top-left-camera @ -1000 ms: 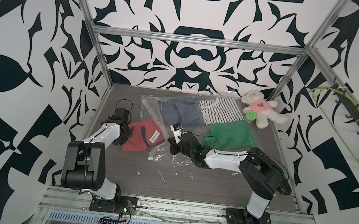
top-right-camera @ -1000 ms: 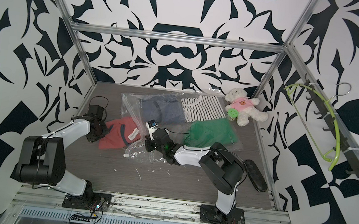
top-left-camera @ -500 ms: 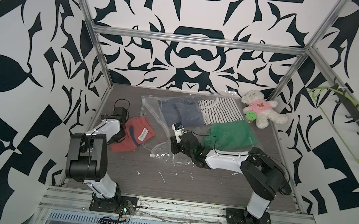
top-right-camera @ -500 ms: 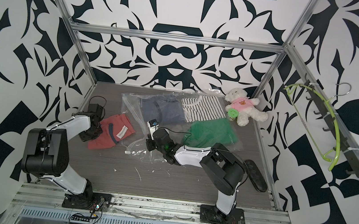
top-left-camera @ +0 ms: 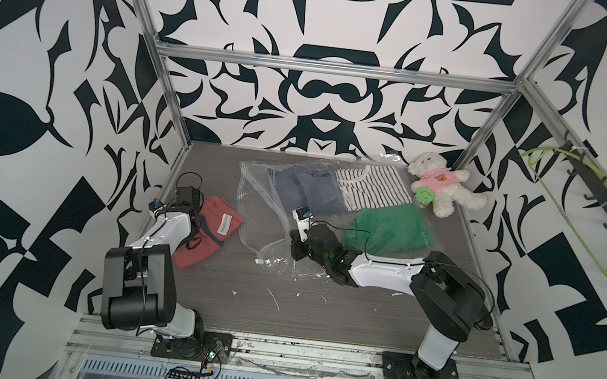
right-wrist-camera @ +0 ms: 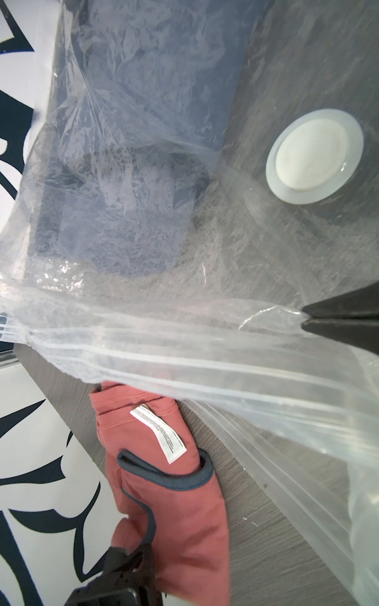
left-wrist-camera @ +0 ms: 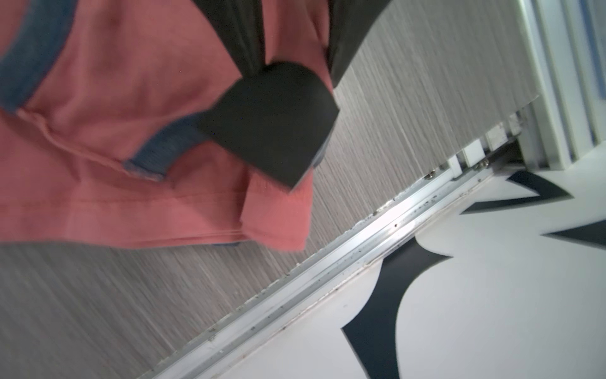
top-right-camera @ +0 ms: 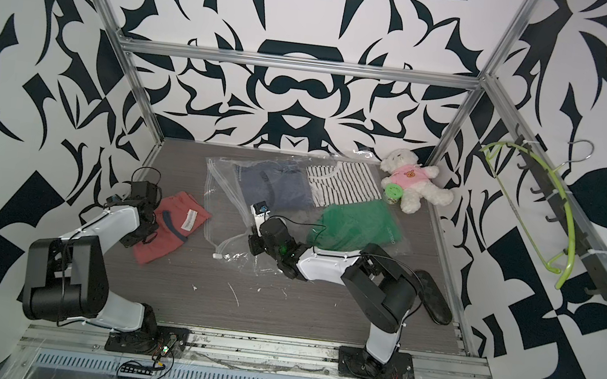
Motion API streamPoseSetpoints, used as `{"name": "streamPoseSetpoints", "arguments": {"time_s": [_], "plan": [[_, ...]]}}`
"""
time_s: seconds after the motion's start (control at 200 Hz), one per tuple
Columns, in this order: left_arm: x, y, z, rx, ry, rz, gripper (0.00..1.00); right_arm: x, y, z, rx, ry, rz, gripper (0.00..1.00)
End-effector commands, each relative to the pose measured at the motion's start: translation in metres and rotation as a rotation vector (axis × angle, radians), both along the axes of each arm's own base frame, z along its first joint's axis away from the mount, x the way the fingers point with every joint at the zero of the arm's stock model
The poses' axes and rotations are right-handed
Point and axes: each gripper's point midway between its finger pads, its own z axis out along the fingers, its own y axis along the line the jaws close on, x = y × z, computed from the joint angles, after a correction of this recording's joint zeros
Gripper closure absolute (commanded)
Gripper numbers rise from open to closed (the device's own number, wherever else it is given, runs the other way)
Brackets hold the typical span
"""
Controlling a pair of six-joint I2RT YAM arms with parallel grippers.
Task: Take the tank top out of the vacuum bag
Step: Take out the tank top from the vacuum bag, then move the tank top to the corner of the board.
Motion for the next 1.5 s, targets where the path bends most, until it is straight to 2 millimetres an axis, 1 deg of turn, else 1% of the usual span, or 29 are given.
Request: {"name": "streamPoseSetpoints", "arguments": {"time_s": [0.0, 0.085, 0.145, 0.16, 0.175, 0.21, 0.27, 0.335, 0.38, 0.43, 0.525, 0.55, 0.62, 0.69, 0.78, 0.89, 1.005, 1.13, 1.27, 1.405, 1.495], "plan": [[-0.004, 0.004, 0.013, 0.032, -0.029, 0.028, 0.55, 0.008, -0.006, 0.022, 0.023, -0.057, -0.036, 1.00], [-0.008, 0.002, 0.029, 0.036, -0.090, 0.042, 0.56, 0.009, -0.007, 0.023, 0.022, -0.059, -0.037, 1.00], [-0.005, -0.005, 0.039, 0.009, -0.147, 0.023, 0.56, 0.006, -0.003, 0.026, 0.025, -0.063, -0.007, 1.00], [-0.005, -0.007, 0.038, -0.003, -0.151, 0.017, 0.56, 0.005, -0.002, 0.027, 0.024, -0.066, 0.001, 1.00], [-0.004, -0.010, 0.046, -0.013, -0.188, 0.009, 0.56, 0.005, -0.001, 0.028, 0.024, -0.067, 0.010, 1.00], [-0.002, -0.017, 0.051, -0.040, -0.216, -0.011, 0.56, 0.002, 0.001, 0.030, 0.035, -0.065, 0.023, 1.00], [0.001, -0.033, 0.051, -0.117, -0.252, -0.040, 0.56, 0.001, 0.001, 0.033, 0.047, -0.066, 0.027, 1.00], [0.002, -0.052, 0.041, -0.231, -0.277, -0.064, 0.56, 0.000, 0.000, 0.035, 0.053, -0.069, 0.031, 1.00], [0.004, -0.062, 0.034, -0.284, -0.285, -0.076, 0.56, 0.000, -0.001, 0.036, 0.053, -0.072, 0.027, 1.00], [0.006, -0.071, 0.021, -0.338, -0.285, -0.088, 0.55, 0.001, -0.003, 0.035, 0.048, -0.076, 0.018, 1.00], [0.011, -0.081, -0.001, -0.403, -0.246, -0.092, 0.55, 0.002, -0.005, 0.033, 0.041, -0.077, 0.006, 1.00], [0.011, -0.082, -0.013, -0.415, -0.205, -0.089, 0.56, 0.002, -0.005, 0.034, 0.041, -0.079, 0.003, 1.00], [0.020, -0.083, -0.024, -0.430, -0.151, -0.108, 0.57, 0.002, -0.007, 0.035, 0.045, -0.085, -0.003, 1.00], [0.027, -0.081, -0.031, -0.427, -0.121, -0.101, 0.59, 0.003, -0.009, 0.035, 0.043, -0.093, -0.012, 1.00], [0.033, -0.070, -0.037, -0.428, -0.125, -0.065, 0.59, 0.004, -0.013, 0.038, 0.041, -0.108, -0.026, 1.00], [0.035, -0.050, -0.045, -0.411, -0.119, -0.005, 0.59, 0.005, -0.015, 0.039, 0.040, -0.113, -0.035, 1.00], [0.042, -0.036, -0.054, -0.422, -0.120, 0.020, 0.59, 0.004, -0.013, 0.037, 0.048, -0.103, -0.028, 1.00], [0.056, -0.028, -0.050, -0.396, -0.093, -0.024, 0.59, 0.003, -0.014, 0.039, 0.053, -0.103, -0.028, 1.00], [0.064, -0.014, -0.044, -0.323, -0.037, -0.060, 0.59, 0.002, -0.014, 0.043, 0.060, -0.108, -0.027, 1.00], [0.074, -0.017, -0.044, -0.332, 0.001, -0.114, 0.59, 0.002, -0.015, 0.042, 0.059, -0.111, -0.032, 1.00], [0.083, -0.018, -0.050, -0.325, 0.031, -0.164, 0.58, 0.002, -0.015, 0.042, 0.057, -0.109, -0.030, 1.00]]}}
